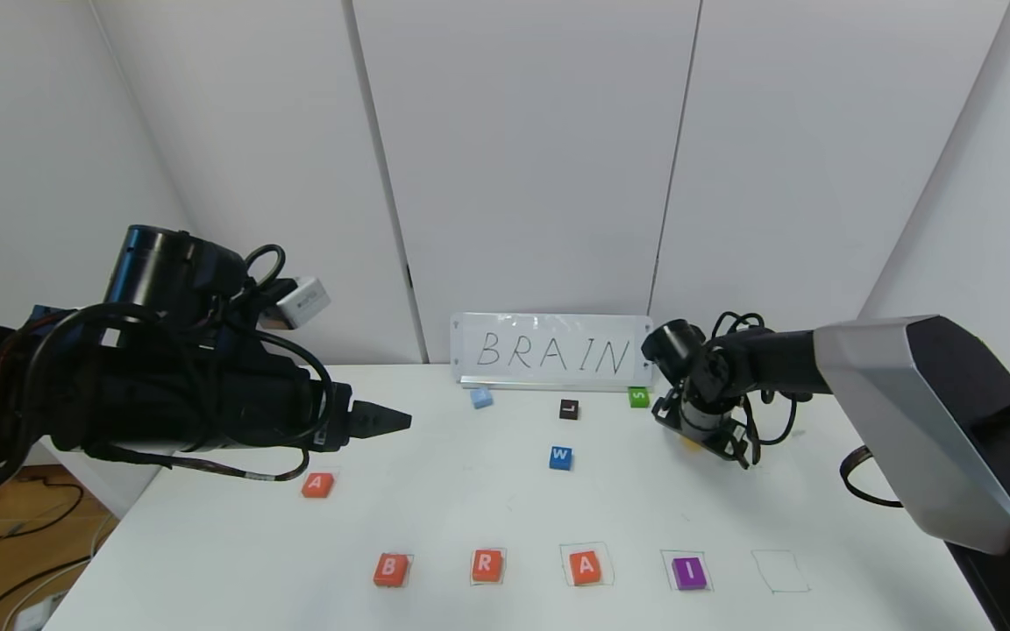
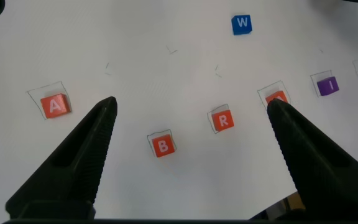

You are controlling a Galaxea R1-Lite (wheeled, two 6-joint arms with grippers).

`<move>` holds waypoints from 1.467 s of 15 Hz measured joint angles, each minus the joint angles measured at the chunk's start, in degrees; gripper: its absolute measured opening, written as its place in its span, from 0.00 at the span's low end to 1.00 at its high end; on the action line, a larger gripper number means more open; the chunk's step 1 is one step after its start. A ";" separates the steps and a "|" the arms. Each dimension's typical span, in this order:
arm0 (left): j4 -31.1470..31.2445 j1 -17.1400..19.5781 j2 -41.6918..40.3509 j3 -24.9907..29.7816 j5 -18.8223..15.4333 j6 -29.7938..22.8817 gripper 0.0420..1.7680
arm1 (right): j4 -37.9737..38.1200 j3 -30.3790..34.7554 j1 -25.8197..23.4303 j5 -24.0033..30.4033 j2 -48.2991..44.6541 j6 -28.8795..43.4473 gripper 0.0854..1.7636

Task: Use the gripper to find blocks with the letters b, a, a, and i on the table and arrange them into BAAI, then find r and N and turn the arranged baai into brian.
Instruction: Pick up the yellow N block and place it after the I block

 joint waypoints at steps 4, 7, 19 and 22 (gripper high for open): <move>0.00 -0.06 0.41 0.00 0.04 0.00 0.97 | 0.60 0.00 0.16 5.95 -2.34 2.10 0.97; 0.00 -0.04 0.69 0.00 0.04 0.09 0.97 | 1.06 0.00 0.02 6.06 -3.11 3.08 0.97; 0.00 -0.17 1.24 0.09 0.04 0.00 0.97 | 6.92 0.02 -2.40 10.13 -3.58 9.94 0.97; 0.00 -0.23 1.41 0.09 0.12 0.00 0.97 | 5.83 0.02 -3.08 9.84 -3.54 9.57 0.97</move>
